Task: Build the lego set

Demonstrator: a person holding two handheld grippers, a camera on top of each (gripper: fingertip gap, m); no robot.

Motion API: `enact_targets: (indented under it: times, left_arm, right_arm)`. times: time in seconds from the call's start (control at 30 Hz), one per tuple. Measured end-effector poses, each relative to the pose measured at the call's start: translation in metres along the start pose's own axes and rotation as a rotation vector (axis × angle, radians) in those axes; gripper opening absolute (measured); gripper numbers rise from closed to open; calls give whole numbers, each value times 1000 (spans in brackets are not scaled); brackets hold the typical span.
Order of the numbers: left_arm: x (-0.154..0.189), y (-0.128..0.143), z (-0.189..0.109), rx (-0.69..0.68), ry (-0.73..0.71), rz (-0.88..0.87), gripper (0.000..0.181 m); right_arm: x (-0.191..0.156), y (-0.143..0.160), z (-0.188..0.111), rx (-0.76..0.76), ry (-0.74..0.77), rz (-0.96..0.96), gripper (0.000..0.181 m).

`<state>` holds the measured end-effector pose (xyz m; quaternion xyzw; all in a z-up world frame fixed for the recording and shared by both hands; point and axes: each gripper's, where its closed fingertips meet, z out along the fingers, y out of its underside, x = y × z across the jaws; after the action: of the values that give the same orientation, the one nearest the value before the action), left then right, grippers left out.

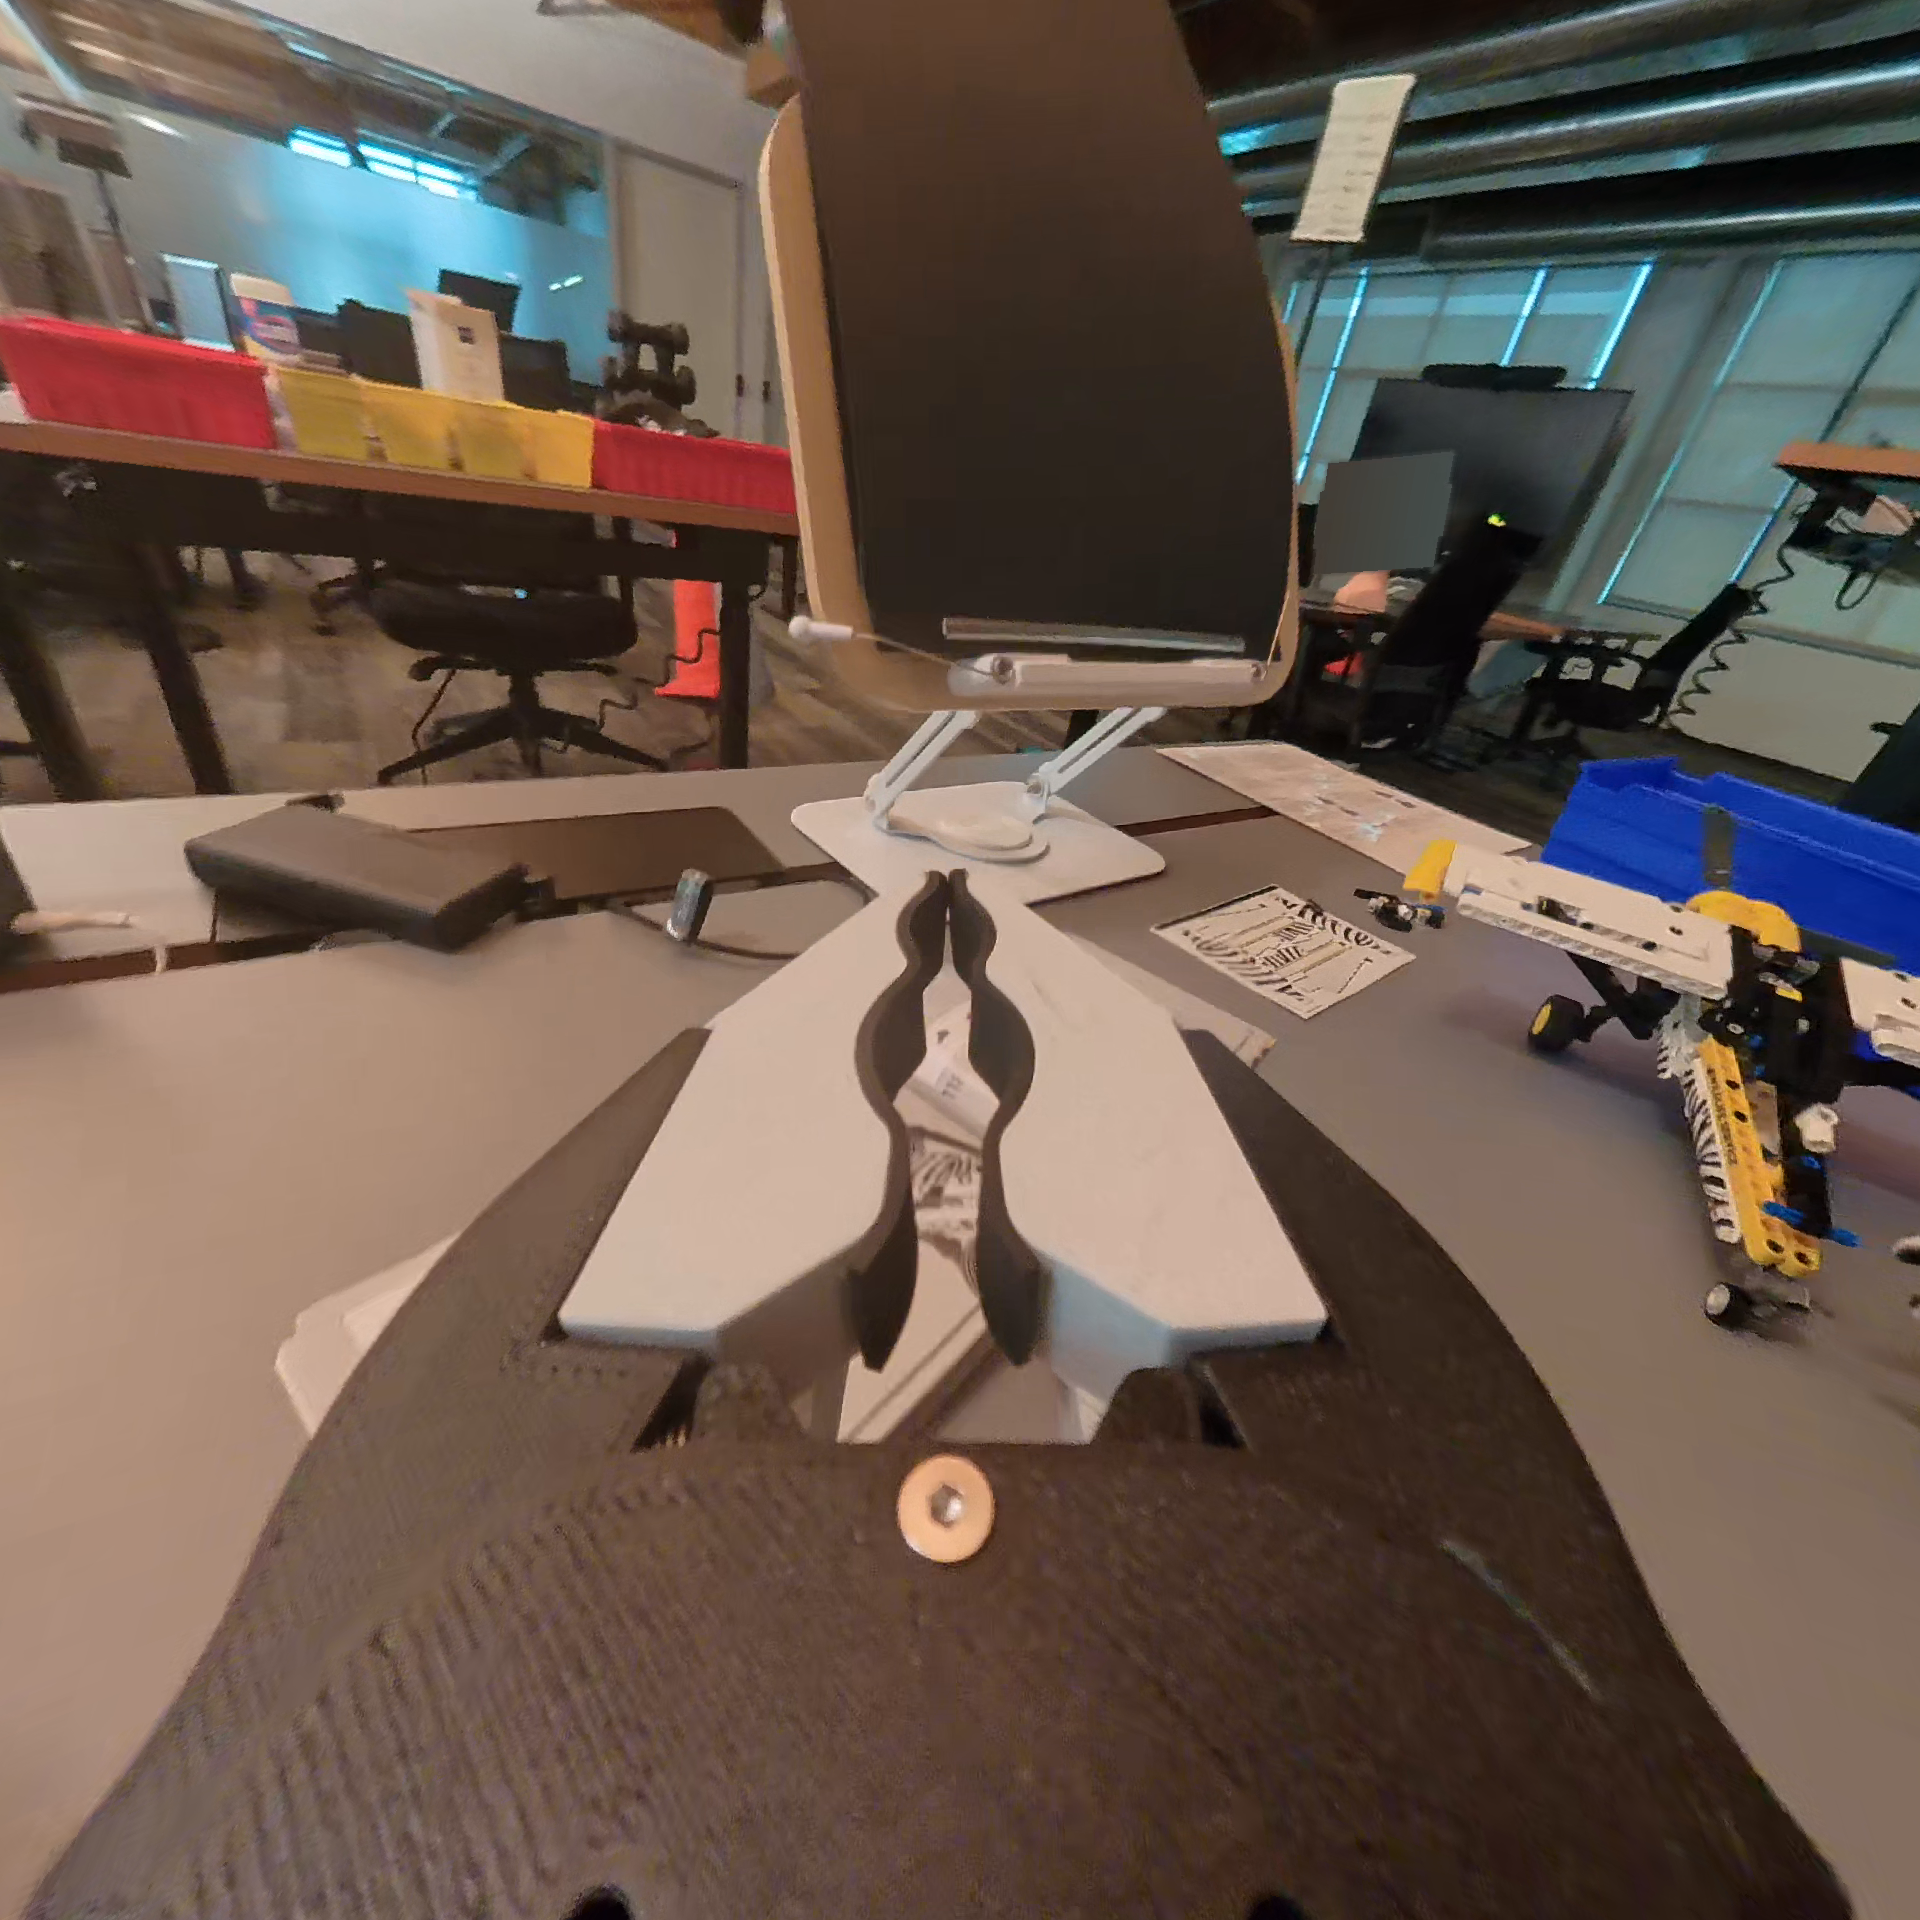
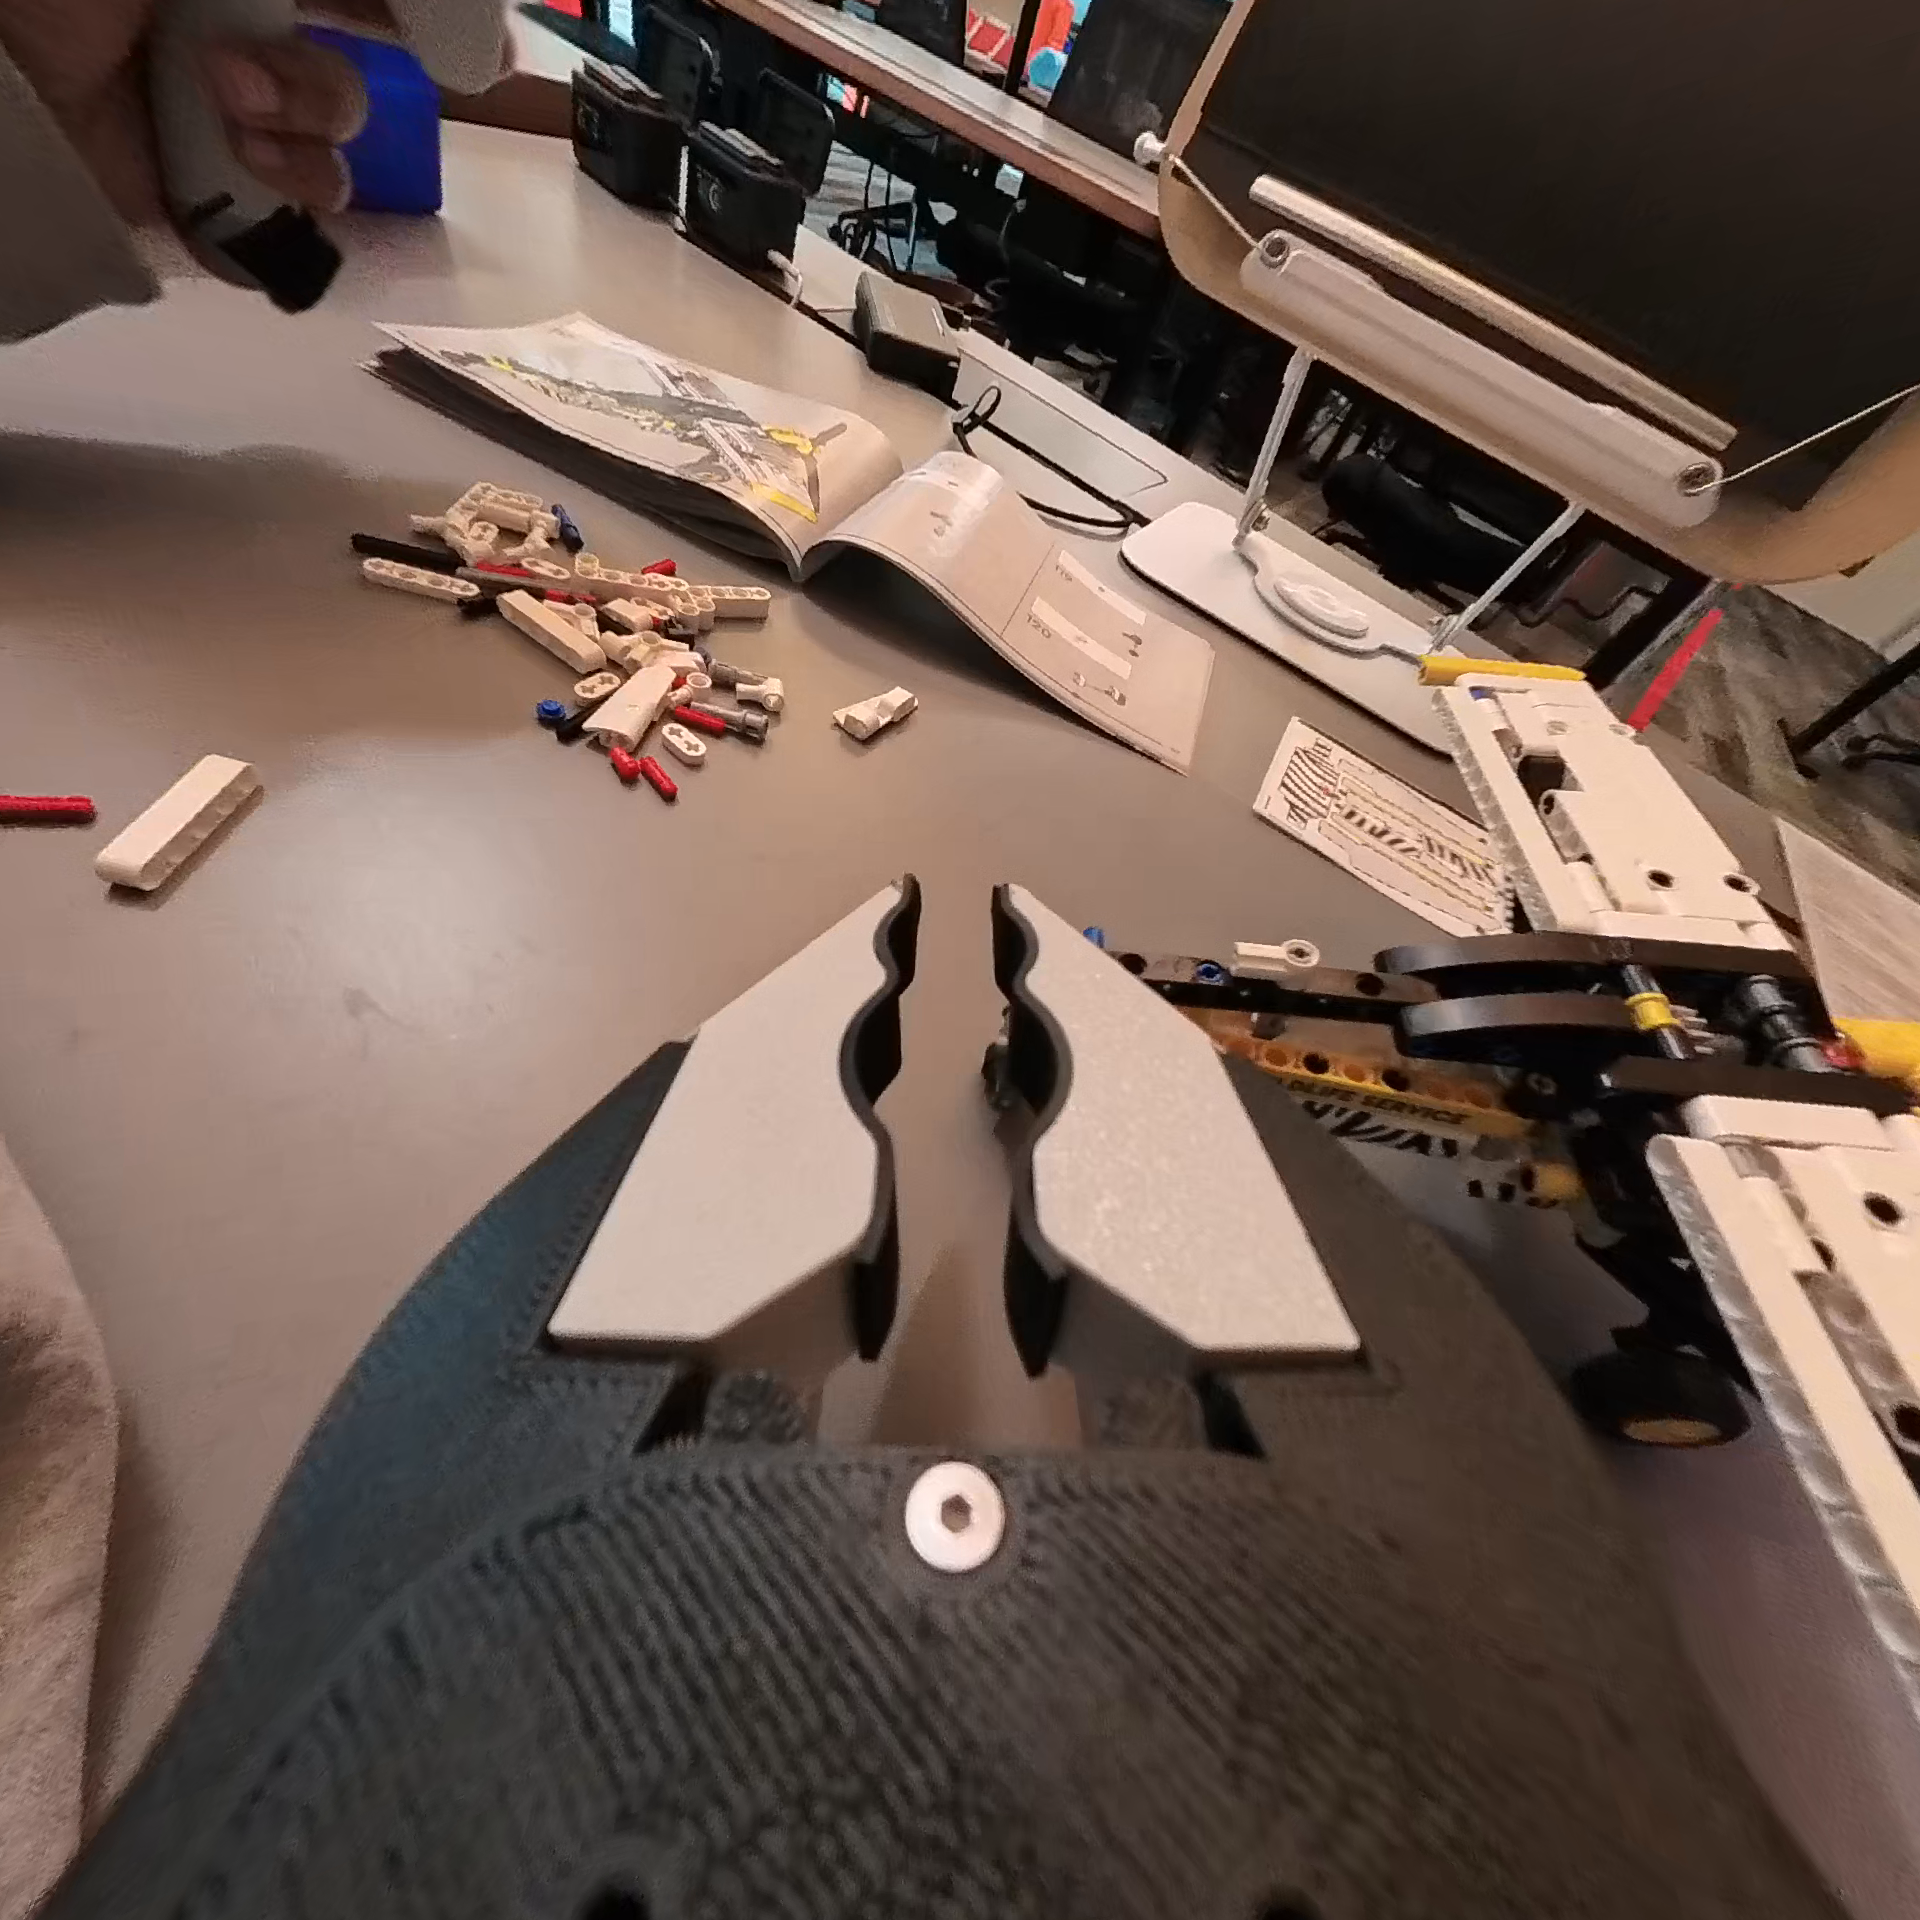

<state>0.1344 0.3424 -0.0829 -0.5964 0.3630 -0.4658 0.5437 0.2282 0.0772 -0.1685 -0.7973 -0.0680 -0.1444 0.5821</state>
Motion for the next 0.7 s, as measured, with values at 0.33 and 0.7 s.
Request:
enact_targets:
  times: [0.33,0.7]
  left_arm:
    - [43,112,-39,-589,140,14,12]
    - [105,145,-21,-748,446,148,0]
  right_arm:
    - [1,-5,-3,42,-2,11,11]
    - [2,-7,-4,62,-2,25,11]
